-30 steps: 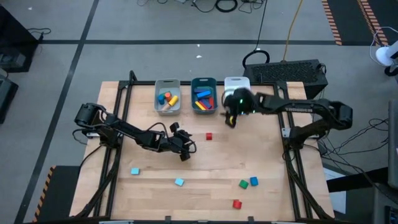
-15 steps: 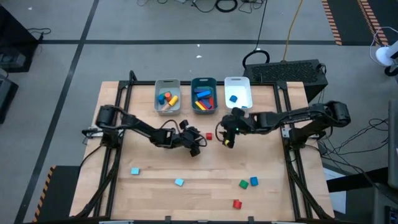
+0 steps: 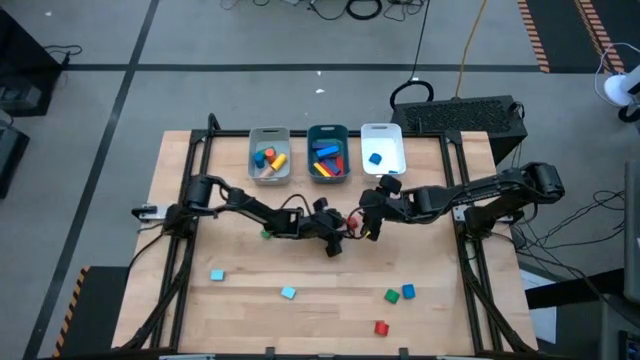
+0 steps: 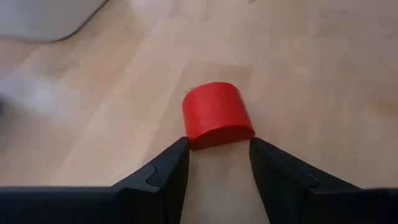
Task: Sort blocks by size
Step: Put the top red half-circle block into the white bin, then put the top green half-circle block into the white bin
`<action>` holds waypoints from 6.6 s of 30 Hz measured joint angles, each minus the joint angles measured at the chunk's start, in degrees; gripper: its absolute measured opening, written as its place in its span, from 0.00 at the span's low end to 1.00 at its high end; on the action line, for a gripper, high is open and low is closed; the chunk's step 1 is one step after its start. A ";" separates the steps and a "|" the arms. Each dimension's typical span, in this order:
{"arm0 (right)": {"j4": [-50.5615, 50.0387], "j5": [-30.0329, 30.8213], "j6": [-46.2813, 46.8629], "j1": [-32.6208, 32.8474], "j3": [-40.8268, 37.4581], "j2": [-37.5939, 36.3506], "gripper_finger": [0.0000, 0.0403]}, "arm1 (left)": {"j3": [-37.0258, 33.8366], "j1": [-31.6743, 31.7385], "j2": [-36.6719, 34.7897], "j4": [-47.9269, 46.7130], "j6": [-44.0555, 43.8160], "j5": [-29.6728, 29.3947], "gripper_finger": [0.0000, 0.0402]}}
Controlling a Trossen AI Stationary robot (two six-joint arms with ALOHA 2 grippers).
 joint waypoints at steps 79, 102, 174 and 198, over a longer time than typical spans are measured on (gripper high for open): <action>13.24 7.47 12.14 4.17 -7.89 -2.19 0.26 | -8.58 -6.82 -24.09 -28.72 -11.31 -11.44 0.43; 6.78 7.02 3.85 -6.22 -7.27 -9.64 0.26 | -8.51 -6.81 -21.04 -27.13 -12.81 -11.42 0.43; 12.48 -12.09 -5.68 -23.87 -3.76 -2.97 0.49 | -8.32 -9.57 -29.06 -71.05 -42.85 0.27 0.46; 13.09 -12.28 -7.01 -22.44 -3.76 -3.04 0.49 | -16.44 -8.19 -29.30 -62.67 -45.21 -0.73 0.58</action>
